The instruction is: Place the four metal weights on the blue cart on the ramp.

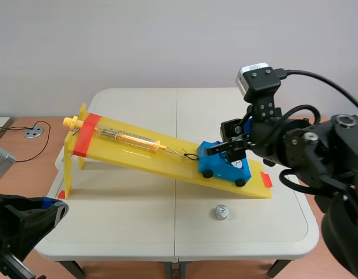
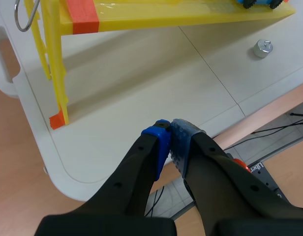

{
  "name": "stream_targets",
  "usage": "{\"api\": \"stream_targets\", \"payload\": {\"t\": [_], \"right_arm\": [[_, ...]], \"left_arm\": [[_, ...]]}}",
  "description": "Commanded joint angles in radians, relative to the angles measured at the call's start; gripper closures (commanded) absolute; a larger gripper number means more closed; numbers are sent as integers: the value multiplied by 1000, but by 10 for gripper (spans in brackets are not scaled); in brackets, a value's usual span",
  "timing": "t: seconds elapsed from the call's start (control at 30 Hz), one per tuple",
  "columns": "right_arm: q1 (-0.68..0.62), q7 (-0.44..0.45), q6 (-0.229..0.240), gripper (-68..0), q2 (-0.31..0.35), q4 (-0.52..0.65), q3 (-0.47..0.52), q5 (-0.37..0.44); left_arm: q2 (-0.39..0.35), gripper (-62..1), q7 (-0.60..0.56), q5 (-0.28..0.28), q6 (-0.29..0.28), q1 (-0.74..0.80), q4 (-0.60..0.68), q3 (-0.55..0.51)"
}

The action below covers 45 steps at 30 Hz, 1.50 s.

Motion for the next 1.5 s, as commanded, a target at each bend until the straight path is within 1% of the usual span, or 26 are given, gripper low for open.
{"api": "stream_targets", "payload": {"t": [0.0,0.2,0.27,0.33,0.43,0.57,0.63,0.7,0.77,0.8,0.97,1.13,1.2,1.4,1.47], "right_arm": [[24,102,11,-249,69,166,10,72],[-98,59,36,-249,155,281,17,126],[-145,48,61,-249,183,311,38,156],[-195,33,79,-252,209,340,69,185],[-267,6,120,-280,246,373,133,241],[-352,-27,174,-281,286,407,228,292],[-381,-33,192,-281,301,416,273,306],[-400,-32,201,-281,313,417,307,312],[-411,-33,222,-281,315,417,325,311],[-414,-31,222,-281,315,417,325,311],[-407,20,226,-280,315,375,308,292],[-364,65,251,-280,310,264,265,289],[-338,92,259,-280,304,220,241,269],[-245,150,266,-278,251,113,175,197],[-214,159,267,-278,230,74,149,187]], "left_arm": [[8,-32,-77,-77,-20,-34,66,-12],[8,-31,-77,-77,-20,-34,66,-12],[8,-32,-77,-77,-20,-34,66,-12],[8,-32,-77,-77,-20,-34,66,-12],[8,-31,-77,-77,-20,-34,66,-12],[8,-31,-77,-77,-20,-34,66,-12],[8,-31,-77,-77,-20,-34,66,-12],[8,-32,-77,-77,-20,-34,66,-12],[8,-32,-77,-77,-20,-34,66,-12],[8,-32,-77,-77,-20,-34,66,-12],[8,-31,-77,-77,-20,-34,66,-12],[8,-32,-77,-77,-20,-34,66,-12],[8,-32,-77,-77,-20,-34,66,-12],[8,-32,-77,-77,-20,-34,66,-12],[8,-32,-77,-77,-20,-34,66,-12]]}}
